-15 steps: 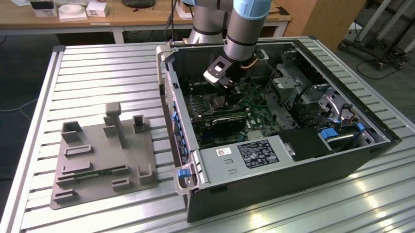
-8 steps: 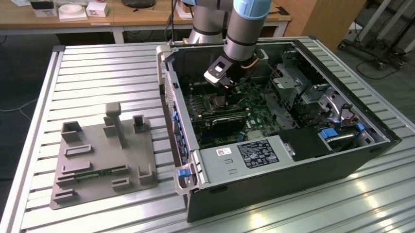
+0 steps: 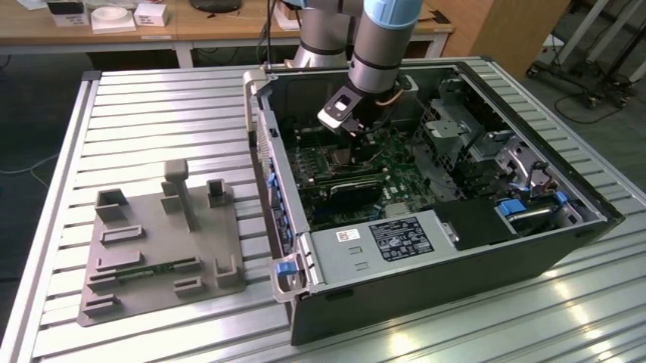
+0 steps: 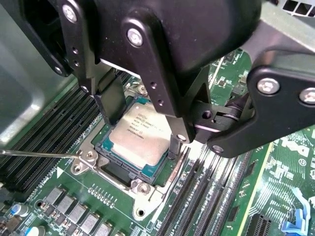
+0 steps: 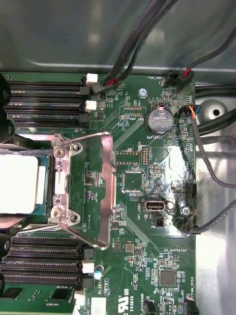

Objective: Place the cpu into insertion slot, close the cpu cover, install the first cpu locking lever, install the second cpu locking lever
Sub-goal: 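Place the cpu into insertion slot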

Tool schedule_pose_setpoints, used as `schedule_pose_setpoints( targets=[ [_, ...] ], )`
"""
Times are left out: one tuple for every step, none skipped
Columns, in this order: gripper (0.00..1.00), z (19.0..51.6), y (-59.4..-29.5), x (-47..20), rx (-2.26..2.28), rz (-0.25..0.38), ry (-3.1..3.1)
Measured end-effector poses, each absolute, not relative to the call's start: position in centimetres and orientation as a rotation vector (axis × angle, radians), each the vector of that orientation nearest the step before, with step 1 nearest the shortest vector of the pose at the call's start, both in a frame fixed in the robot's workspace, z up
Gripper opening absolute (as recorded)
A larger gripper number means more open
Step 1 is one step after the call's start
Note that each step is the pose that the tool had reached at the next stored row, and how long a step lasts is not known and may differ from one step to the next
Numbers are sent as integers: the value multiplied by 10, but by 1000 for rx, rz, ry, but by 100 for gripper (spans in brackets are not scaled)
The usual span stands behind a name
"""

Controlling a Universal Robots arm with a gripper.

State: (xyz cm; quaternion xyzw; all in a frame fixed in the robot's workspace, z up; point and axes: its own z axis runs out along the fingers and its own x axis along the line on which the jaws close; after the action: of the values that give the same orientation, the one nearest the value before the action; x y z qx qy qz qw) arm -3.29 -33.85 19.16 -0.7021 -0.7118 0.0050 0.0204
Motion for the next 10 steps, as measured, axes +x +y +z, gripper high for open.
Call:
schedule_pose_setpoints(
  targets=[
    [60,192,-338,-33,-2178,16,-2208],
    [60,193,-339,-33,-2178,16,-2208],
    [60,194,-338,-33,-2178,16,-2208],
    [60,195,-338,-33,-2178,16,-2208],
    [60,196,-338,-33,-2178,16,-2208],
    [60,196,-338,-33,-2178,16,-2208],
    [60,196,-338,-33,-2178,16,-2208],
    [60,196,-339,-33,-2178,16,-2208],
    [60,196,-339,-33,-2178,16,-2208],
    [60,195,-339,-33,-2178,17,-2208]
  ],
)
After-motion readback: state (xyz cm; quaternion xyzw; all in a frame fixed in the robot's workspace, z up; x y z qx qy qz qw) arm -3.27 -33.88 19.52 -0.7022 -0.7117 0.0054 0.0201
